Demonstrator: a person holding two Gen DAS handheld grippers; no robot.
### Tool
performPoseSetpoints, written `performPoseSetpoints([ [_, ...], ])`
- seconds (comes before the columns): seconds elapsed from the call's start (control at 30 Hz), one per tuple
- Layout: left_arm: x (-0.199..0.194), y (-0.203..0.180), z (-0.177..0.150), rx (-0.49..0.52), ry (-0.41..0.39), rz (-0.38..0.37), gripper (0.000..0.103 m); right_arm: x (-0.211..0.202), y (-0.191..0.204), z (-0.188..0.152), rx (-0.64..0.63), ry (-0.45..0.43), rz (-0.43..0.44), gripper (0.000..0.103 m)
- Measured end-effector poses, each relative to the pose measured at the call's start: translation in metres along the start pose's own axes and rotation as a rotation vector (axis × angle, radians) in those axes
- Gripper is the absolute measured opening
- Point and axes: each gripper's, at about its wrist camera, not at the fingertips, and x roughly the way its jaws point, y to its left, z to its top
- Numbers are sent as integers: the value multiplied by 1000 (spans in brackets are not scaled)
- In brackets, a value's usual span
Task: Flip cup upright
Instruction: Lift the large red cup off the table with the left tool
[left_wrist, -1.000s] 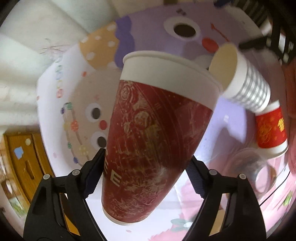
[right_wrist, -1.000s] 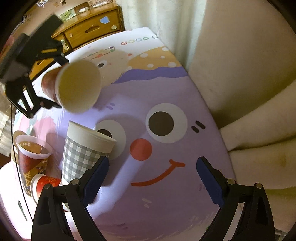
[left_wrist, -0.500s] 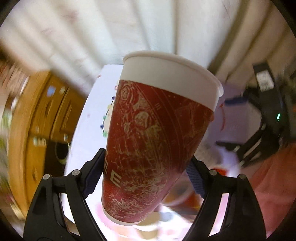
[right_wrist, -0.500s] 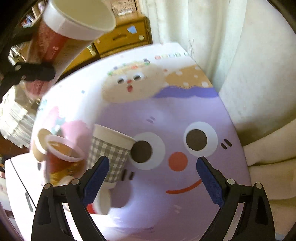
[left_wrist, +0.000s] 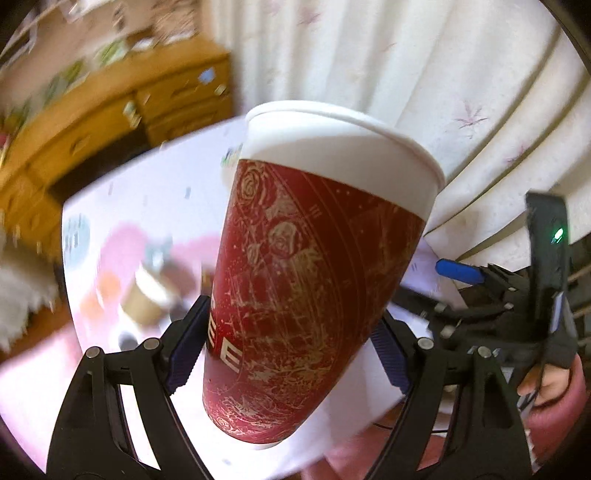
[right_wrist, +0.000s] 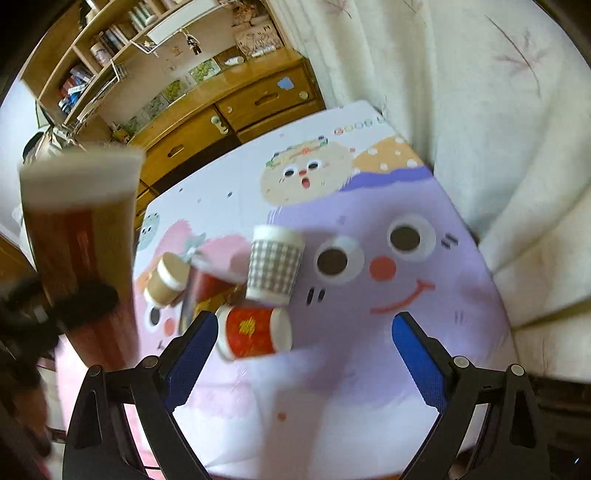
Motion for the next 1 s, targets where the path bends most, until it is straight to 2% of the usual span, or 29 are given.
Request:
performPoseSetpoints([
  [0.2, 15, 7, -52, -248, 94, -7, 80, -10, -18, -14, 101, 120, 89, 96],
  [0.33, 29, 1, -94, -386, 162, -23, 80, -2, -26, -15, 106, 225, 128, 96],
  [0.5, 67, -10, -124, -526, 265, -25, 80, 13, -40, -13, 109, 348, 155, 96],
  [0.57, 82, -14, -133, -568, 298, 0, 80, 18, -44, -14, 87, 385, 150, 96],
  [0.67, 103, -21, -141, -617, 328, -10, 80, 27, -48, -13, 38, 416, 132, 96],
  [0.8, 134, -21, -146, -643, 353, 9, 80, 40, -57, -13, 10, 470, 126, 96],
  [1.0, 159, -21, -153, -681, 374, 10, 81, 53, -67, -8, -21, 518, 115, 96],
])
